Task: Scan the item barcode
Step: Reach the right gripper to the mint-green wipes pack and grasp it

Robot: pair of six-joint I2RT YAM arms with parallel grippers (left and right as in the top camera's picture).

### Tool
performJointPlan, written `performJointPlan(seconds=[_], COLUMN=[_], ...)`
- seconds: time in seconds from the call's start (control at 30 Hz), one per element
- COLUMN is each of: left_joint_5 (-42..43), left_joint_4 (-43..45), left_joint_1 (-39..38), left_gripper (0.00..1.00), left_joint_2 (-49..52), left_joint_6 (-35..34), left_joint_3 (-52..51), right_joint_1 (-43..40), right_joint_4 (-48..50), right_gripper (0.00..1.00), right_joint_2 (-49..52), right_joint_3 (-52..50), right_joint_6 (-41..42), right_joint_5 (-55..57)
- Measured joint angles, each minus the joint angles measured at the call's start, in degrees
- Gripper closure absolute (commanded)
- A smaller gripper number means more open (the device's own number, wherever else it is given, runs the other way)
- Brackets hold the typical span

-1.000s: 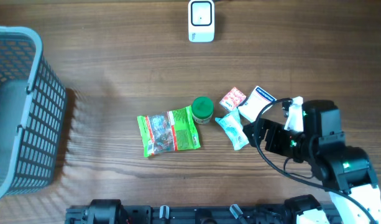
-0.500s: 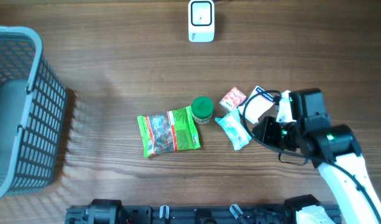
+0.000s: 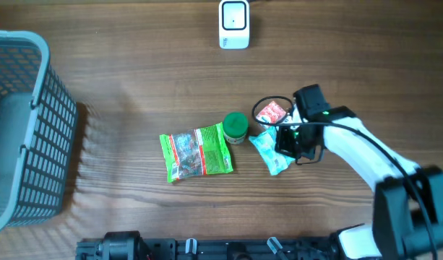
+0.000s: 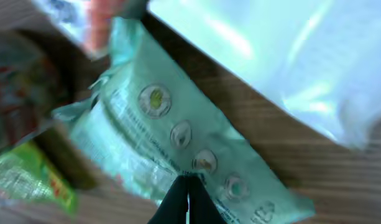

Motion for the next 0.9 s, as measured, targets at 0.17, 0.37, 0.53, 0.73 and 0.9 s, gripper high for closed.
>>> performJointPlan(seconds=[0.17, 0.37, 0.53, 0.73, 0.9], left_joint_5=[-1.29, -1.81, -1.9, -1.9, -1.9], left_joint_4=[0.0, 0.02, 0.76, 0.09, -0.22], left_joint_1=[0.13, 0.13, 0.13, 0.13, 0.13], left_gripper=[0.0, 0.0, 0.0, 0.0, 0.0], left_joint_2=[0.0, 0.0, 0.0, 0.0, 0.0], left_joint_6=[0.0, 0.0, 0.0, 0.0, 0.0], left_joint_3=[0.0, 0.0, 0.0, 0.0, 0.0], right_joint_1=[1.77, 2.78, 2.78, 4.04, 7.28], right_joint_4=[-0.76, -13.35, -16.57, -14.19, -4.04], right_gripper=[0.96, 0.96, 0.96, 0.96, 0.96], right_joint_2=[4.48, 1.14, -14.4, -18.05, -12.61], right_joint_3=[3.04, 4.33, 8.94, 5.75, -5.29], right_joint_6=[3.58, 4.44, 4.39, 5.51, 8.41], right_joint_5=[0.35, 6.69, 9.42, 9.44, 9.18])
